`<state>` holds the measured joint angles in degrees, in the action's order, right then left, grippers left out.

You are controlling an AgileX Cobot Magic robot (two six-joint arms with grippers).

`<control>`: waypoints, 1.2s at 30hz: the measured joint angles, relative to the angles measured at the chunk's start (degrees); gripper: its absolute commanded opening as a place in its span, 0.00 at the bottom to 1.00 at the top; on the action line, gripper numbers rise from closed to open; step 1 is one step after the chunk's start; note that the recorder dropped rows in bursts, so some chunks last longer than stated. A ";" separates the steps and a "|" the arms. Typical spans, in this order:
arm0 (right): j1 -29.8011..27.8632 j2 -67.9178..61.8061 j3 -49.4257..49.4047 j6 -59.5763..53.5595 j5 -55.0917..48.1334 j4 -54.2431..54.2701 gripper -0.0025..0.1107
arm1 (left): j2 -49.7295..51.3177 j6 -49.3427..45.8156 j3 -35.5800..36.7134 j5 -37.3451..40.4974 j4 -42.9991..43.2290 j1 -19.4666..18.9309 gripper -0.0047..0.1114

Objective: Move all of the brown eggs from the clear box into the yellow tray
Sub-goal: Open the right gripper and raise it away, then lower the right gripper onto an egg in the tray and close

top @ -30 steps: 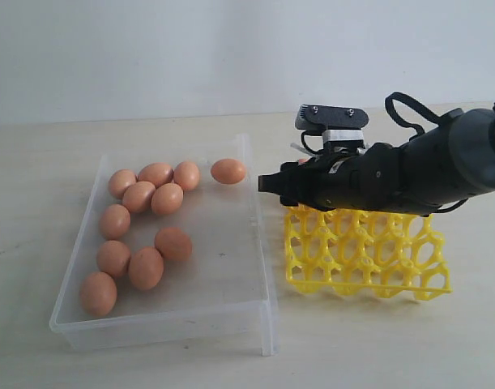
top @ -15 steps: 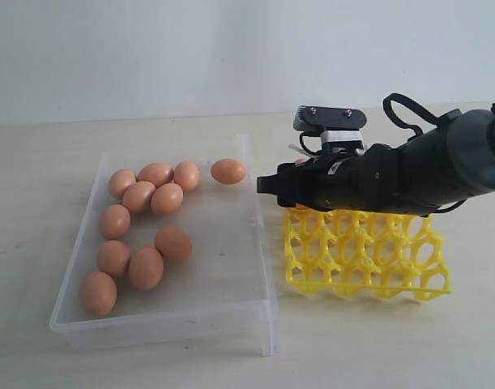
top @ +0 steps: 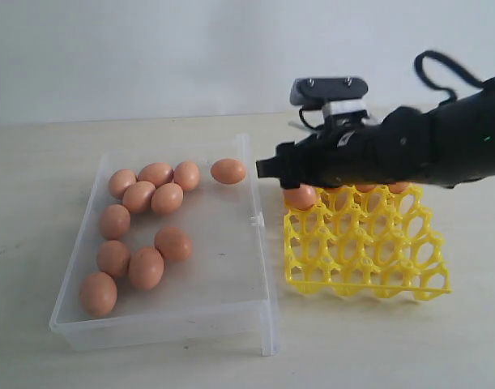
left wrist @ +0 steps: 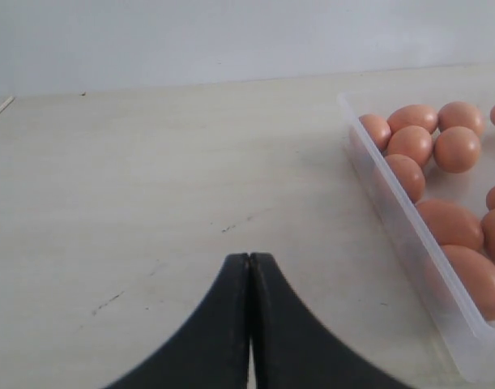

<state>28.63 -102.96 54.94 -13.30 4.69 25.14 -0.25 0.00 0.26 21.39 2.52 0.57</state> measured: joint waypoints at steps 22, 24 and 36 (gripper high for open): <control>15.34 -12.37 40.83 -1.78 -62.87 -20.44 0.55 | 0.00 0.00 0.00 0.00 0.00 0.00 0.04; 15.67 -15.66 43.78 -0.97 -64.75 -21.16 0.55 | 0.00 0.00 0.00 0.00 0.00 0.00 0.04; 17.18 -29.37 64.13 0.93 -72.82 -19.93 0.55 | 0.00 0.00 0.00 0.00 0.00 0.00 0.04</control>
<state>45.81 -132.33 119.07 -12.37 -68.13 5.22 -0.25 0.00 0.26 21.39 2.52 0.57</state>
